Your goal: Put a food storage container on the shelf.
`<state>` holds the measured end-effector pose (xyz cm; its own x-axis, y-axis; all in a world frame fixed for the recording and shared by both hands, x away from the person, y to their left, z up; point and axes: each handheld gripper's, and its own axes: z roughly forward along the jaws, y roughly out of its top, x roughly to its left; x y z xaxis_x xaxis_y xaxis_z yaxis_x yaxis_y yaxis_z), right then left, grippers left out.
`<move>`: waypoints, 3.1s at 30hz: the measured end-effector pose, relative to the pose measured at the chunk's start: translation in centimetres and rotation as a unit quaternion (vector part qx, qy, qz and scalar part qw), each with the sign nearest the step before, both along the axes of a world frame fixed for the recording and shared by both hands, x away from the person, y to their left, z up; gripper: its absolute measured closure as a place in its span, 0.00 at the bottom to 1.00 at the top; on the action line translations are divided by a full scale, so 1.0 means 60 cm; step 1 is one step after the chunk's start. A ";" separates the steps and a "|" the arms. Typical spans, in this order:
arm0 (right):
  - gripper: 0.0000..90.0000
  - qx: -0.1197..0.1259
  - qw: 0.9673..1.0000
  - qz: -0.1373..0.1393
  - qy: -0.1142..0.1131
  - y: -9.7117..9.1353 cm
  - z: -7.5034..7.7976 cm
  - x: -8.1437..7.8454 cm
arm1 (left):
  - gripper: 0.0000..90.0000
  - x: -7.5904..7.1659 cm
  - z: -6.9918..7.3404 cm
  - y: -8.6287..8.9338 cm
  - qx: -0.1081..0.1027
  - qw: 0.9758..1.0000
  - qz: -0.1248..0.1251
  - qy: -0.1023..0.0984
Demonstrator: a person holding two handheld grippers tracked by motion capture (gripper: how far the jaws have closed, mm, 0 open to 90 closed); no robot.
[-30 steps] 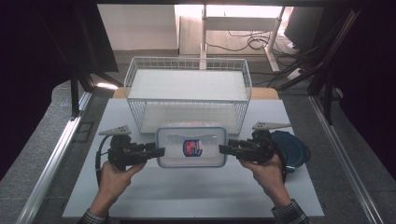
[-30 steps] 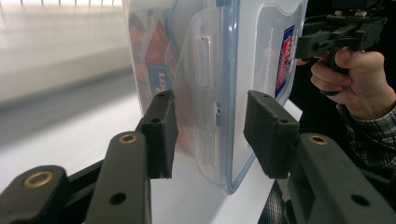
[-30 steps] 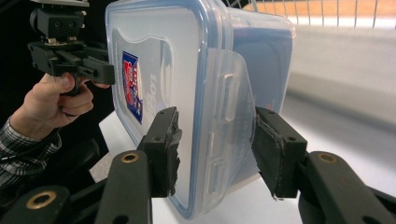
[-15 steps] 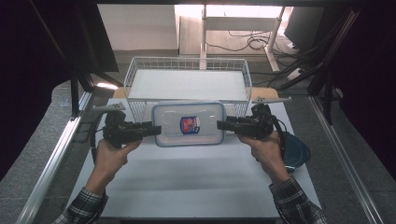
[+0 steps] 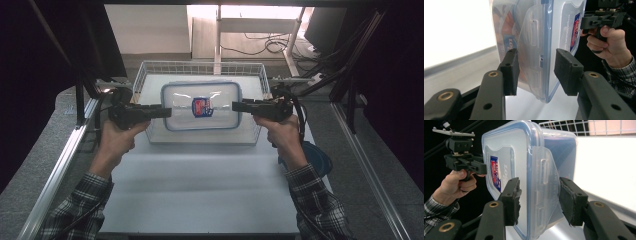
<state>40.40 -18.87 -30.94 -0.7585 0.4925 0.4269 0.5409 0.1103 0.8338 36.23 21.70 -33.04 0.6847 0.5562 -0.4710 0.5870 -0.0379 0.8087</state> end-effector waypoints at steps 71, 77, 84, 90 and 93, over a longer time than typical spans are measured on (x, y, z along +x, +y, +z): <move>0.51 -0.087 0.991 -0.098 -0.008 0.053 0.013 0.106 | 0.56 0.132 0.018 0.006 0.049 0.996 0.069 0.000; 0.54 -0.094 0.990 -0.103 -0.020 0.055 0.016 0.102 | 0.59 0.129 0.017 0.002 0.040 0.997 0.070 0.002; 0.55 -0.086 0.991 -0.104 -0.013 0.051 0.014 0.100 | 0.60 0.131 0.016 0.002 0.035 0.997 0.071 0.003; 0.55 -0.089 0.991 -0.103 -0.012 0.050 0.016 0.094 | 0.61 0.130 0.018 0.001 0.042 0.997 0.070 -0.001; 0.56 -0.089 0.991 -0.101 -0.012 0.048 0.016 0.091 | 0.61 0.129 0.019 0.000 0.044 0.996 0.071 -0.003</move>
<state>45.87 -15.97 -29.98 -0.6454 0.7015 0.3022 0.5470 0.1484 0.8239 43.99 21.70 -31.93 0.5992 0.6869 -0.4114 0.5864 -0.0266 0.8096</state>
